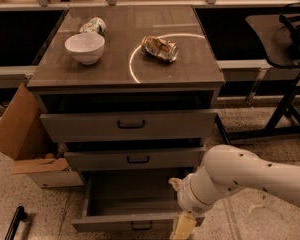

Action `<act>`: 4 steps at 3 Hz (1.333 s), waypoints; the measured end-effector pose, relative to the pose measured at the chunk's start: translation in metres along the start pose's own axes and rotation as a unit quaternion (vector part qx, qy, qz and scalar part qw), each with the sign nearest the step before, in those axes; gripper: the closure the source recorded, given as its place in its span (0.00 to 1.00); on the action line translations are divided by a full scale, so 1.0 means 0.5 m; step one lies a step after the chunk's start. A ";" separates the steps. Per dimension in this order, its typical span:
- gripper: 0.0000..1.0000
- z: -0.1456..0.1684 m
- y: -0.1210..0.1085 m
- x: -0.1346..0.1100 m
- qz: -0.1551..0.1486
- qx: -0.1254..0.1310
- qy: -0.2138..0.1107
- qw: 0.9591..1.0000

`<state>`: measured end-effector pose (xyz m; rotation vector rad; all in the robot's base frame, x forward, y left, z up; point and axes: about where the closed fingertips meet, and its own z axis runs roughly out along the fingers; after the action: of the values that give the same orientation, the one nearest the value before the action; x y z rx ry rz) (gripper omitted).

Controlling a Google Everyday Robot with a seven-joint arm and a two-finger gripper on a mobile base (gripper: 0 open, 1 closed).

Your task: Close bottom drawer

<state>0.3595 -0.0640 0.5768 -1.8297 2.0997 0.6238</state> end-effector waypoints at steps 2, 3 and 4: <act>0.00 0.153 -0.055 0.150 -0.001 0.009 -0.003 1.000; 0.00 0.251 -0.078 0.223 -0.026 -0.007 -0.042 0.999; 0.00 0.331 -0.083 0.256 -0.038 -0.030 -0.073 0.996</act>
Offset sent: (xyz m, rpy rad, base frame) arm 0.0150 -0.0490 -0.1734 0.0447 -0.0334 0.0181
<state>0.3699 -0.0967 0.3663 -1.8258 1.9281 0.7842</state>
